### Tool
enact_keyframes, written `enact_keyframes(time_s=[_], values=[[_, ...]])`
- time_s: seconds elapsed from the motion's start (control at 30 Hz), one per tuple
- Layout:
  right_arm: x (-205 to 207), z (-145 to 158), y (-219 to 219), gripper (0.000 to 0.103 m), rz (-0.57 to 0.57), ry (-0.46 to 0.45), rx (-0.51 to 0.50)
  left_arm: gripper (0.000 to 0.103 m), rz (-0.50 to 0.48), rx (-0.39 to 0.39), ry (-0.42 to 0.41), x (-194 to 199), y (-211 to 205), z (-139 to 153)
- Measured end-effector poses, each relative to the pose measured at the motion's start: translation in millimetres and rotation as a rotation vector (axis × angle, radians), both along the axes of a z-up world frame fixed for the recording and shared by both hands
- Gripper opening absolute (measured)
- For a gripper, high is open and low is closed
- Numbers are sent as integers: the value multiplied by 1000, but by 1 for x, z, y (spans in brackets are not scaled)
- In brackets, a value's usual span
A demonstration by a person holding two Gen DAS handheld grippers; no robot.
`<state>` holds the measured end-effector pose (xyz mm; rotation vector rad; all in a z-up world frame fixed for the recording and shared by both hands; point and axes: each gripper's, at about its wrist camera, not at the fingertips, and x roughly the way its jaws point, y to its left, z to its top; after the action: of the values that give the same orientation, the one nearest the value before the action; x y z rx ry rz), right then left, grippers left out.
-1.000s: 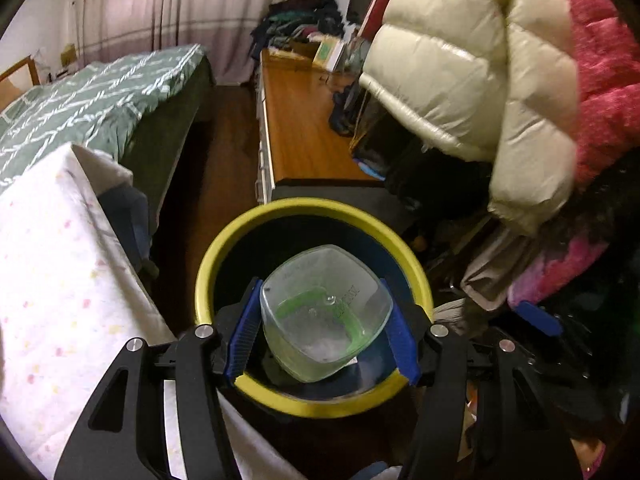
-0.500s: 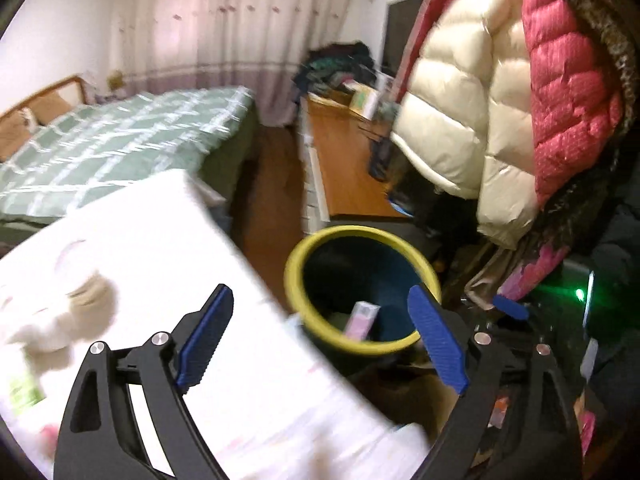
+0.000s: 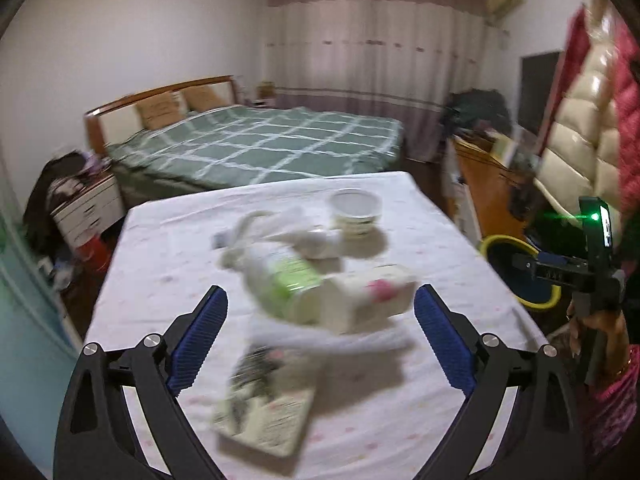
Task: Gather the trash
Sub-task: 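Grasp the white bowl by its rim with the right gripper, then carry the white bowl to the bin and release it inside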
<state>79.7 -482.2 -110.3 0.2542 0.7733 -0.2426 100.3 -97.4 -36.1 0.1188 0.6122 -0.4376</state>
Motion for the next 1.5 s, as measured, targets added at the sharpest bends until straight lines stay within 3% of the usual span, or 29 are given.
enact_keyframes(time_s=[0.23,0.47,0.63,0.73,0.8,0.9,1.1,1.27,1.5], values=[[98,17,62,73,183,15,73,93,55,-43,20,15,40,-11],[186,18,86,73,147,73,36,93,71,-48,31,17,41,-20],[237,-3,83,50,108,181,57,93,75,-56,30,18,46,-20],[253,-19,77,31,92,233,110,93,77,-58,33,19,48,-21],[253,-25,71,10,79,240,148,93,78,-59,34,20,48,-21],[245,-25,65,7,66,202,208,93,73,-58,33,19,49,-21],[209,-3,40,6,25,115,245,93,50,-58,27,16,43,-22],[154,14,0,6,-38,43,267,93,22,-53,22,11,34,-21],[69,5,-73,6,-231,49,191,93,-16,-46,30,4,22,-25]])
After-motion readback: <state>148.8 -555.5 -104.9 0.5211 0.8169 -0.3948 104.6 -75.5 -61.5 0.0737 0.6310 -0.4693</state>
